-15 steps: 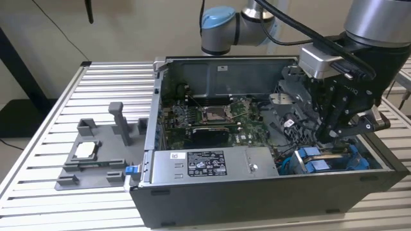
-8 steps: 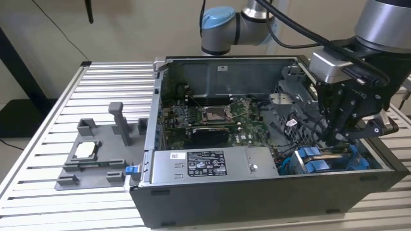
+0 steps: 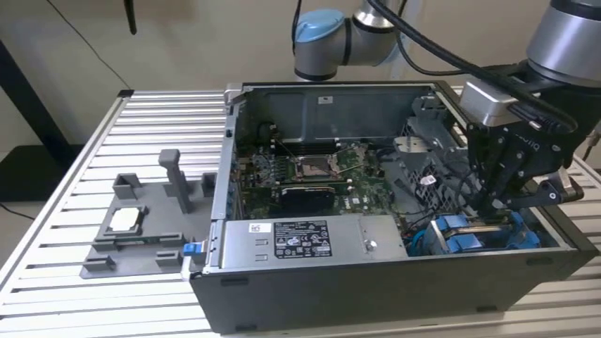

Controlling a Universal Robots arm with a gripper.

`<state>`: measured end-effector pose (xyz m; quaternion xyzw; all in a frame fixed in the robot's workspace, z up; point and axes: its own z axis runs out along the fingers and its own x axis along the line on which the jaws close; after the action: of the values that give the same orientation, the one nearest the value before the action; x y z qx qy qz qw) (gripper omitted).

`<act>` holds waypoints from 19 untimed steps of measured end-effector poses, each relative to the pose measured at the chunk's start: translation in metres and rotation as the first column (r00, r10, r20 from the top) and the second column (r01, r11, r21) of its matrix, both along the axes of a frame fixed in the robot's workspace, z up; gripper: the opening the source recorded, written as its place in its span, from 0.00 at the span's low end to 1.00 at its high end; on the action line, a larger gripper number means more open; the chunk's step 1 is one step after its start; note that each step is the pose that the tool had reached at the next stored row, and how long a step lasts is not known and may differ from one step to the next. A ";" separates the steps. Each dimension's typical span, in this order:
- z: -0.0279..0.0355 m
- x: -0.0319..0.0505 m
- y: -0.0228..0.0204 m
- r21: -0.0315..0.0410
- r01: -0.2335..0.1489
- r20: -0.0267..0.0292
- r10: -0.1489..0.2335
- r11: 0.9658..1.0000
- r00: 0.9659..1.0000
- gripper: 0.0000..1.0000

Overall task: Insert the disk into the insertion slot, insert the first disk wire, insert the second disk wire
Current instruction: 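Insert the second disk wire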

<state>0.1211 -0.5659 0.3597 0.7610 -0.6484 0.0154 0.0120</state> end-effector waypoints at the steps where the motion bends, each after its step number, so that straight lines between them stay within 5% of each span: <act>1: 0.0000 0.0000 0.0000 0.000 0.000 0.000 0.000 1.000 1.000 0.16; 4: 0.0000 0.0001 0.0000 0.000 0.001 0.000 -0.001 1.000 1.000 0.16; 8: -0.0012 0.0010 0.0000 0.000 0.001 -0.012 -0.001 1.000 1.000 0.16; 17: -0.0053 0.0126 0.0006 0.002 0.005 -0.020 -0.005 1.000 1.000 0.16; 19: -0.0061 0.0128 0.0013 0.004 0.008 -0.026 -0.008 1.000 1.000 0.16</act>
<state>0.1339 -0.5646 0.3536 0.7585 -0.6514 0.0042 0.0187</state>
